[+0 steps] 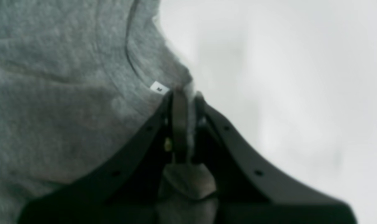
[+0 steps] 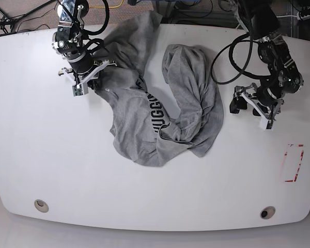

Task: Fold the T-shirt properly
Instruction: 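Lower the left gripper onto the shirt and grasp a fold of fabric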

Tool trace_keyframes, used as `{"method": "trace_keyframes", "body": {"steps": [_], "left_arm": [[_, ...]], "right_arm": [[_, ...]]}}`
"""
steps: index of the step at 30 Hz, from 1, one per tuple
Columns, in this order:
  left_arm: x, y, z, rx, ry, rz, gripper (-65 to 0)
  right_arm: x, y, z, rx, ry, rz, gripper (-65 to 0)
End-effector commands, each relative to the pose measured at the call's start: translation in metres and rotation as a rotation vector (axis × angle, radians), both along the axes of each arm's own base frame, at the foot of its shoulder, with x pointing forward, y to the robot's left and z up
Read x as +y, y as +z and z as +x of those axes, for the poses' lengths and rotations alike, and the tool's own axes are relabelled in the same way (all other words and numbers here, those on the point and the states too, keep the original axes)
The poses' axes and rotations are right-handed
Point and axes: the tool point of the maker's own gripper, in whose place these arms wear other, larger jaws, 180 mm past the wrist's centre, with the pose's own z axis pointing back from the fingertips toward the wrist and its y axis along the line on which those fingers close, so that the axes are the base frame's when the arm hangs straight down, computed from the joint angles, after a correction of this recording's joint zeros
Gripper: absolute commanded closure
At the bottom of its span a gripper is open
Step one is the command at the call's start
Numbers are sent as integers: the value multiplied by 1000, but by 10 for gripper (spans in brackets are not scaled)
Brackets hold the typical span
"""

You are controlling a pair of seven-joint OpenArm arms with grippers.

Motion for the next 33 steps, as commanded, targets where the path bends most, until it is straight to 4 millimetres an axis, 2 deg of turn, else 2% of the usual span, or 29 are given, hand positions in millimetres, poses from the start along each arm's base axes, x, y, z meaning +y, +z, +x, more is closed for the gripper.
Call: {"method": "trace_keyframes", "body": {"steps": [1, 10, 12, 21, 29, 33], "left_arm": [[-15, 10, 22, -43, -42, -31, -512], [-51, 3, 45, -24, -104, -111, -512], [-54, 2, 49, -25, -102, -129, -512], [-78, -23, 61, 62, -125, -226, -507], [-99, -31, 60, 91, -181, -233, -333], [-105, -28, 65, 59, -170, -255, -250]], "right_arm": [[-2, 12, 7, -47, -2, -1, 0], [-2, 12, 7, -47, -2, -1, 0], [-2, 12, 8, -48, -2, -1, 0], [-2, 12, 8, -47, -5, -1, 0], [-2, 11, 7, -45, -5, 0, 0], [-1, 12, 8, -48, -6, 6, 0]]}}
